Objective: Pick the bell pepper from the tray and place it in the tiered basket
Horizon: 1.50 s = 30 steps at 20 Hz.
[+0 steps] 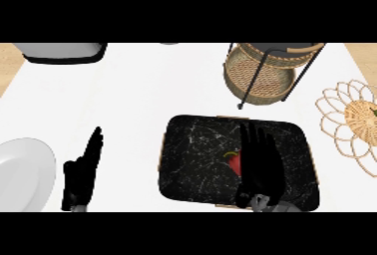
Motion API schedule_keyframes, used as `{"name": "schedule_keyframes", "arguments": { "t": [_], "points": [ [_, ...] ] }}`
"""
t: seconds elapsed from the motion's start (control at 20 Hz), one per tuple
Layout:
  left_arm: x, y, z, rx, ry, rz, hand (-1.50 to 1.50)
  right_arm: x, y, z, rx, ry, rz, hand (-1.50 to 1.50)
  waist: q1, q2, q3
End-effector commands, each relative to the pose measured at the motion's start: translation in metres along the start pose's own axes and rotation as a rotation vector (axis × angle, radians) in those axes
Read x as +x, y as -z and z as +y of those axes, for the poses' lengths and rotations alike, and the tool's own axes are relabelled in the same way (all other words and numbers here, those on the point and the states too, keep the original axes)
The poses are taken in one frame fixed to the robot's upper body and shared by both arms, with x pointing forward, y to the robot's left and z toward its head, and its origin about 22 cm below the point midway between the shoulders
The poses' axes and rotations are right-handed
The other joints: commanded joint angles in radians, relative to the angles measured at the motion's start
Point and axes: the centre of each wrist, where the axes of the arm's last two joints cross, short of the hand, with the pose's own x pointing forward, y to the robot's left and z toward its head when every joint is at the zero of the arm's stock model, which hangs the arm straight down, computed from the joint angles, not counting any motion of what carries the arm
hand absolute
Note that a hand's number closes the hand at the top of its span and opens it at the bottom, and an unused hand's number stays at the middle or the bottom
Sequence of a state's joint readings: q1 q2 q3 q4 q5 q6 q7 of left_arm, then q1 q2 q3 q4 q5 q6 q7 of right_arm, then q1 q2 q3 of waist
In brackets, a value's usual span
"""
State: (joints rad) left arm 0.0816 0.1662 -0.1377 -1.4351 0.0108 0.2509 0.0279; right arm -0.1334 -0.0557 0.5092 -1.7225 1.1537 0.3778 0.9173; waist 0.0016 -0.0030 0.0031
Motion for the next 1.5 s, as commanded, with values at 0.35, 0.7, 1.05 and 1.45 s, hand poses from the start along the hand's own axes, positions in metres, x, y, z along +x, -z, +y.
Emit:
{"name": "schedule_keyframes", "arguments": {
  "t": [0.35,0.7,1.05,1.45],
  "points": [
    [-0.013,0.015,-0.012,-0.001,-0.006,0.023,0.0,-0.012,0.01,0.004,0.001,-0.024,-0.022,1.5,-0.004,0.003,-0.003],
    [-0.01,0.009,-0.015,-0.015,0.011,0.051,0.0,-0.01,0.04,0.028,-0.108,-0.133,-0.109,1.5,0.002,0.004,-0.003],
    [-0.013,0.0,0.002,0.019,-0.007,0.038,0.0,-0.046,0.048,0.024,0.02,0.263,0.684,1.5,-0.025,0.005,-0.001],
    [-0.011,0.001,0.001,-0.002,-0.005,0.037,0.0,-0.027,0.031,-0.027,-0.263,0.568,0.759,1.5,-0.007,-0.008,-0.005]
  ]
}}
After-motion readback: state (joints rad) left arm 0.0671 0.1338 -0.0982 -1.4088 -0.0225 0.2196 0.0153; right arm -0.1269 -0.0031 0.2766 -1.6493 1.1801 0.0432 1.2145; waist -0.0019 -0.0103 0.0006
